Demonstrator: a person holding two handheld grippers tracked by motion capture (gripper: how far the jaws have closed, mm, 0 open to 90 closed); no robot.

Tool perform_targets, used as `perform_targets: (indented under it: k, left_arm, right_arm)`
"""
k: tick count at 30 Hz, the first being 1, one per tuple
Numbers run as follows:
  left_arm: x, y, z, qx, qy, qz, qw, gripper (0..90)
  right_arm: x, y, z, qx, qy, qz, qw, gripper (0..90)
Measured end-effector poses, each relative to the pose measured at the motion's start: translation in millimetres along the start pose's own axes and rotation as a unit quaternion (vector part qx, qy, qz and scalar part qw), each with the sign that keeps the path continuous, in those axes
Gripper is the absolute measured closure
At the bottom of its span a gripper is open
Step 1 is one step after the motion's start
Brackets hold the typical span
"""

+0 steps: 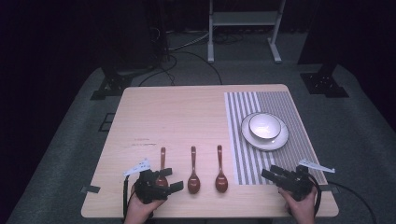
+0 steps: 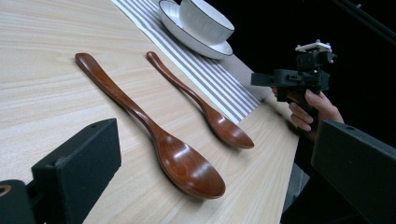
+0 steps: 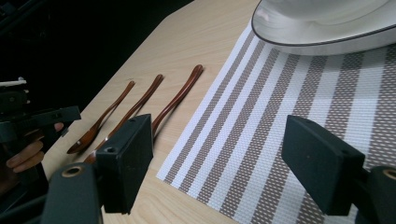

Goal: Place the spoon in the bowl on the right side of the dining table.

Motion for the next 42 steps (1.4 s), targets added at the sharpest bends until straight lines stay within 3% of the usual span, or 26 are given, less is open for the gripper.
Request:
perform_targets:
  k: [14, 23, 42]
  left_arm:
    - [-5.8, 4.9, -0.4, 0.007, -0.005, -0.02, 0.9998, 0.3]
    - [-13.7, 9.6, -1.0, 0.016, -0.016, -0.038, 0.999, 0.3]
    - [-45.2, 25.7, -6.4, 0.024, -0.065, -0.088, 0.9937, 0.3]
  right_arm:
    - [-16.0, -13.3, 10.9, 0.026, -0.051, -0.002, 0.9984, 23.7]
    - [-27.0, -21.5, 22.1, 0.038, -0.064, 0.006, 0.9972, 23.7]
    - [-51.8, -38.1, 32.4, 0.058, -0.098, 0.018, 0.9933, 24.4]
Point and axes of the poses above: each handheld gripper's, and its own axes: x roughly backward along the jaws, z roughly out of its top, y roughly to its right, the point moved 1 cm from there along -x, roughly forward along the jaws, and after that the axes turned 1 degree about x, right-handed, at the moved point
